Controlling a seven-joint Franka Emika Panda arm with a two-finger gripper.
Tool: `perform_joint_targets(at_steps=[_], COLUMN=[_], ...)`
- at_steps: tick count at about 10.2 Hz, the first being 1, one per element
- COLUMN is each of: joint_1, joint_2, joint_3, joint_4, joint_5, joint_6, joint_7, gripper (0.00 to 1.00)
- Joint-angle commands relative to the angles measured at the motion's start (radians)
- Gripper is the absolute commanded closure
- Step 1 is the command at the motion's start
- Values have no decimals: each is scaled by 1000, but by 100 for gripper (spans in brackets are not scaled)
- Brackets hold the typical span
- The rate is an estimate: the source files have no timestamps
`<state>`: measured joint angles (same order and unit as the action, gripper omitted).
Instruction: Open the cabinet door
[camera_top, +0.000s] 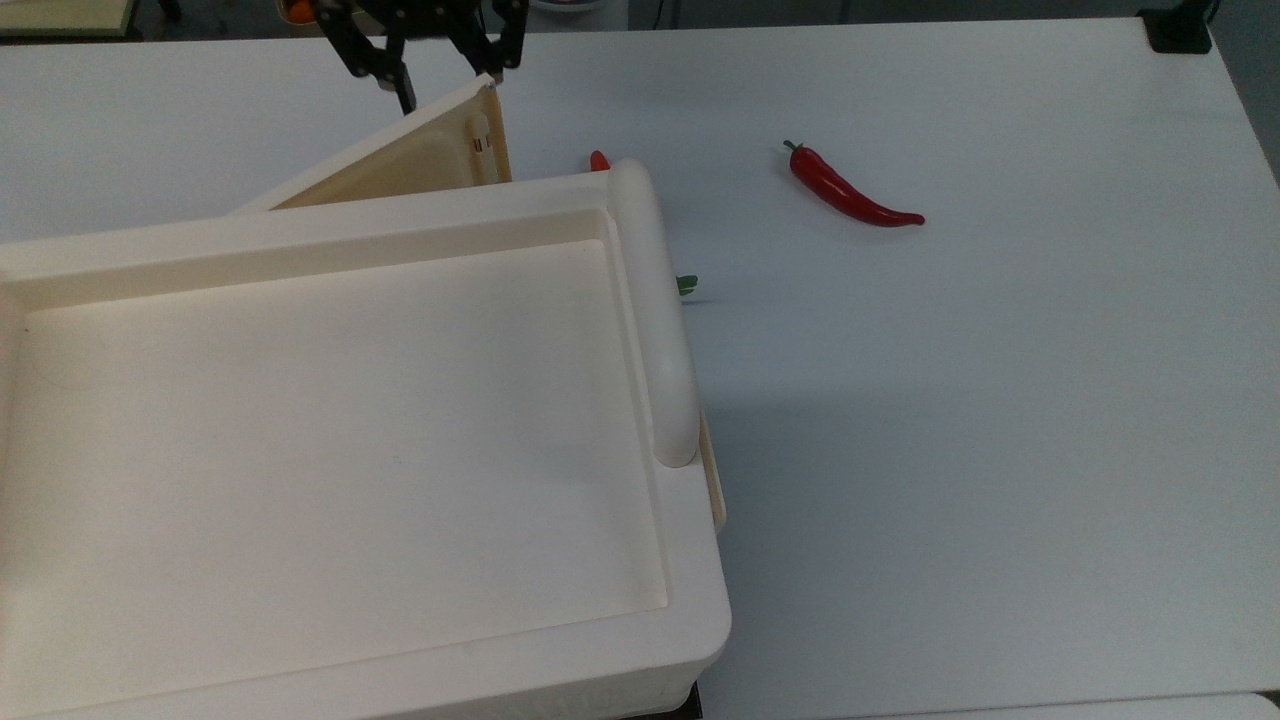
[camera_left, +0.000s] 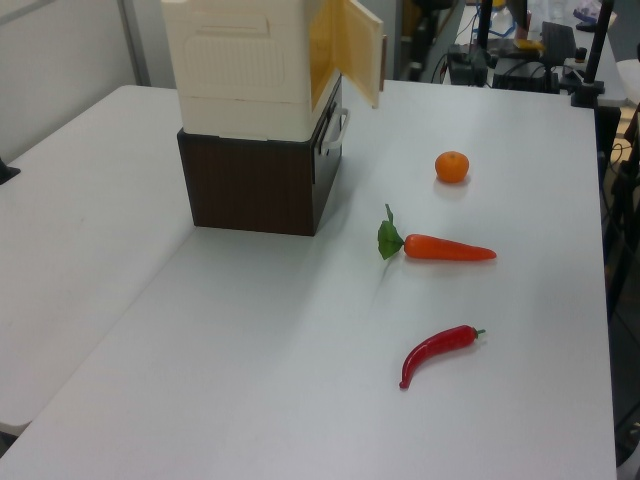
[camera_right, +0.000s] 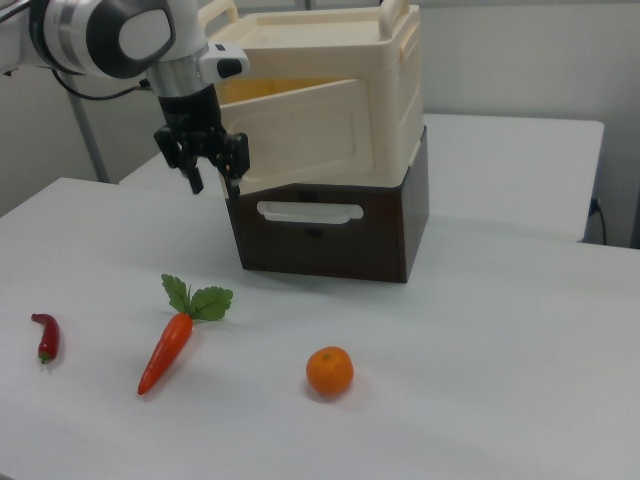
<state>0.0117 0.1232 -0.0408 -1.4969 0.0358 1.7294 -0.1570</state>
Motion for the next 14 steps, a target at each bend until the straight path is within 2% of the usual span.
perform_joint_targets(at_steps=[1,3,6,7,14], joint_1=[-51,-94,-98,-98,-98], joint_2=[-69,-105,-123,-129,-125], joint_3=[-2,-2,12,15,12], joint_4=[-49,-49,-46,-49,-37], joint_5=[-57,-57,-59,-57,-57], joint_6=[-210,-305,-310,-307,-272], joint_7=[-15,-3,178,195,197], gripper=[0,0,0,0,0])
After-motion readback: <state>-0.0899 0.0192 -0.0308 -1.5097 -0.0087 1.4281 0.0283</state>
